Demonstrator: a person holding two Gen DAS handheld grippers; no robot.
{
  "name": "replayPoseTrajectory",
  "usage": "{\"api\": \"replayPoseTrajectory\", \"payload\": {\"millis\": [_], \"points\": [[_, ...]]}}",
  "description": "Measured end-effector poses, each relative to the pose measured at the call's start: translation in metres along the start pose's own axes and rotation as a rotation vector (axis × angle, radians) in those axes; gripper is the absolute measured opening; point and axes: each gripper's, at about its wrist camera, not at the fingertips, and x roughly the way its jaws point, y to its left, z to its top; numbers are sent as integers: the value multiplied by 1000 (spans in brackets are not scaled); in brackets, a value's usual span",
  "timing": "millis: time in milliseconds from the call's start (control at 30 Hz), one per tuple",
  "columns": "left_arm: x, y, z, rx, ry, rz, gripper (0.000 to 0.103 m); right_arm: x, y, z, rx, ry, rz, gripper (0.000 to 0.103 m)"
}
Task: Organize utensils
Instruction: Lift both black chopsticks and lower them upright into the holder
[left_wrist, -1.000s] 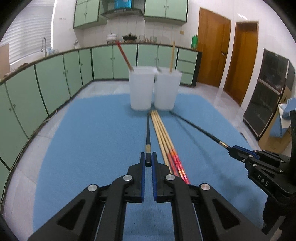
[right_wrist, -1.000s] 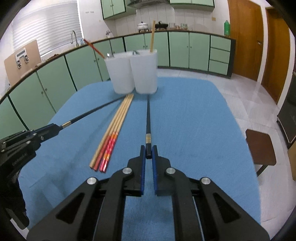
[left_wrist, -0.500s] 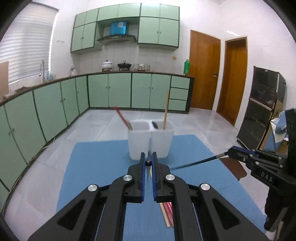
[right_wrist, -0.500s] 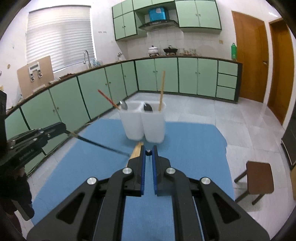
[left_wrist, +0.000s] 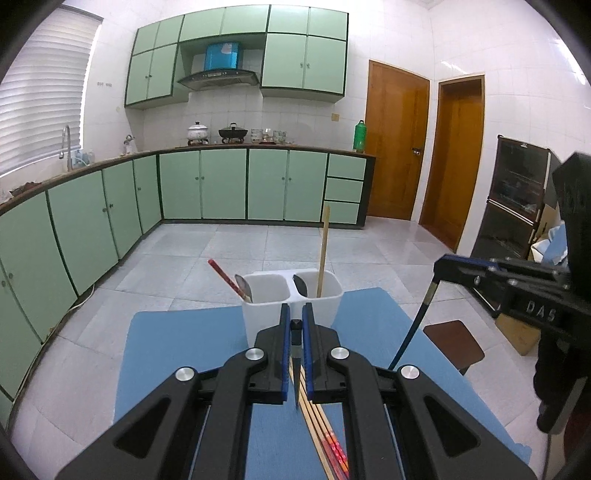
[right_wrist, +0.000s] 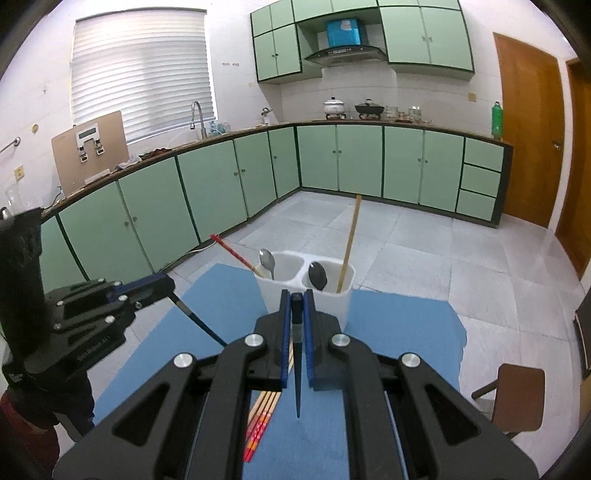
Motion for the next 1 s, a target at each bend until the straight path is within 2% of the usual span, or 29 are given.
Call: {"api": "replayPoseTrajectory", "payload": {"millis": [233,533,767,867,1000], "points": [[-7,2,22,14,-48,-9,6,-7,-5,41,-4,-58,18,6],[-12,-8,99,66,-199,-4,6,-8,-19,105,-7,-171,-14,6],[16,-7,144,65,-270,7,6,22,-33,134,-7,-209,-47,6],[35,-5,148,63,-272,17,6,39,-38,136,-3,-202,-59,6],[65,-1,138,59,-235,29,6,69,-45,130,10,-174,-69,6]]}}
